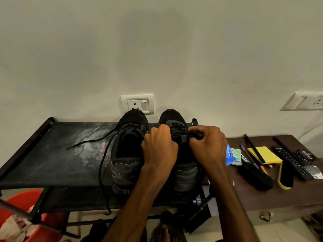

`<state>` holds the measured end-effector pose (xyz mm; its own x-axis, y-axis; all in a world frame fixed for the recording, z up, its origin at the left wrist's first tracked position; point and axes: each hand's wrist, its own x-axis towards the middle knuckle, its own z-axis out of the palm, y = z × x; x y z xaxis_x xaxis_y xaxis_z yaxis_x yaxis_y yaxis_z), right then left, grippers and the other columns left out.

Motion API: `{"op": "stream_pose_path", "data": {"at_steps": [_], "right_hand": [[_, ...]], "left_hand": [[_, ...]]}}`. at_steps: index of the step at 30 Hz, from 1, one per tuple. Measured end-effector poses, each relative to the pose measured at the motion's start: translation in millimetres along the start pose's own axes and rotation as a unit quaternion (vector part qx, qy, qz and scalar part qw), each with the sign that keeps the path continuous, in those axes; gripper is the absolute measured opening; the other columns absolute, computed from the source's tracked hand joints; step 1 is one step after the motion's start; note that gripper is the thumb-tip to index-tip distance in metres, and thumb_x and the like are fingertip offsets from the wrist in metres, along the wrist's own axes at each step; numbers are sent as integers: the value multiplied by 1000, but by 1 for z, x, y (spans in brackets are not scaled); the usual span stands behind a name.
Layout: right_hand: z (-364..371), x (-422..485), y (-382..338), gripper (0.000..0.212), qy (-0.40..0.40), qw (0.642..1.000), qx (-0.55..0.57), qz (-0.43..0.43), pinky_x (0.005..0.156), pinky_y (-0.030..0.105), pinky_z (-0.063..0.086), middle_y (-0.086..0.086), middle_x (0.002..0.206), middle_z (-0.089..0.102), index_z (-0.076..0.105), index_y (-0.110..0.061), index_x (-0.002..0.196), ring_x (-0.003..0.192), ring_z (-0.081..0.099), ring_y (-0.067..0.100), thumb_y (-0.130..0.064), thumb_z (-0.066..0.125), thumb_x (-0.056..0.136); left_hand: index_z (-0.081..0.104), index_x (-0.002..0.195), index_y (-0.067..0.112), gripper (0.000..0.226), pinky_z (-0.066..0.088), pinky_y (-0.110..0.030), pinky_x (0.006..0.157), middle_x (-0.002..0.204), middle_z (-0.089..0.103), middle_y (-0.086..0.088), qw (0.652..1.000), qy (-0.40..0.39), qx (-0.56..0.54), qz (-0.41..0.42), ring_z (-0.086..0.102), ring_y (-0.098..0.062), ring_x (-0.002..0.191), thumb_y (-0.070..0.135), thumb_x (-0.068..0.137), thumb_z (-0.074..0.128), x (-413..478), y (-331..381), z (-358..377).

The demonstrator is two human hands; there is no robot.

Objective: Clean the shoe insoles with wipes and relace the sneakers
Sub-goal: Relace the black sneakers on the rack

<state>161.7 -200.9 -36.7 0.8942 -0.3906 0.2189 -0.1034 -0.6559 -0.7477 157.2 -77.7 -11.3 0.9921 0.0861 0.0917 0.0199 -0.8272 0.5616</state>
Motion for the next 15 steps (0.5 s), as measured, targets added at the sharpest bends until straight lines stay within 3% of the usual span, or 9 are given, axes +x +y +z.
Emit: {"op": "stream_pose_path", "data": {"at_steps": [8, 12, 15], "right_hand": [[-3, 3, 5, 38, -20, 1000, -8, 22, 85, 34, 56, -6, 93, 78, 80, -31, 103, 90, 70, 17, -10, 65, 75], [-3, 10, 4, 45, -80, 996, -32, -26, 82, 30, 54, -8, 100, 76, 76, -30, 112, 90, 67, 13, -5, 65, 77], [0, 16, 1, 46, -128, 985, -47, -107, 82, 31, 51, 1, 104, 76, 75, -17, 115, 94, 66, 18, 5, 62, 77]], "left_hand": [[57, 103, 14, 9, 32, -29, 73, 80, 34, 7, 1000, -12, 9, 1, 34, -14, 80, 11, 98, 51, 2, -2, 6], [59, 113, 15, 14, 35, -29, 73, 95, 51, -1, 999, -3, 42, 12, 44, -17, 84, 17, 101, 53, 5, -4, 8], [57, 123, 17, 26, 41, -30, 75, 111, 64, -3, 998, 4, 48, 42, 60, -22, 100, 13, 97, 58, 8, -5, 11]]}}
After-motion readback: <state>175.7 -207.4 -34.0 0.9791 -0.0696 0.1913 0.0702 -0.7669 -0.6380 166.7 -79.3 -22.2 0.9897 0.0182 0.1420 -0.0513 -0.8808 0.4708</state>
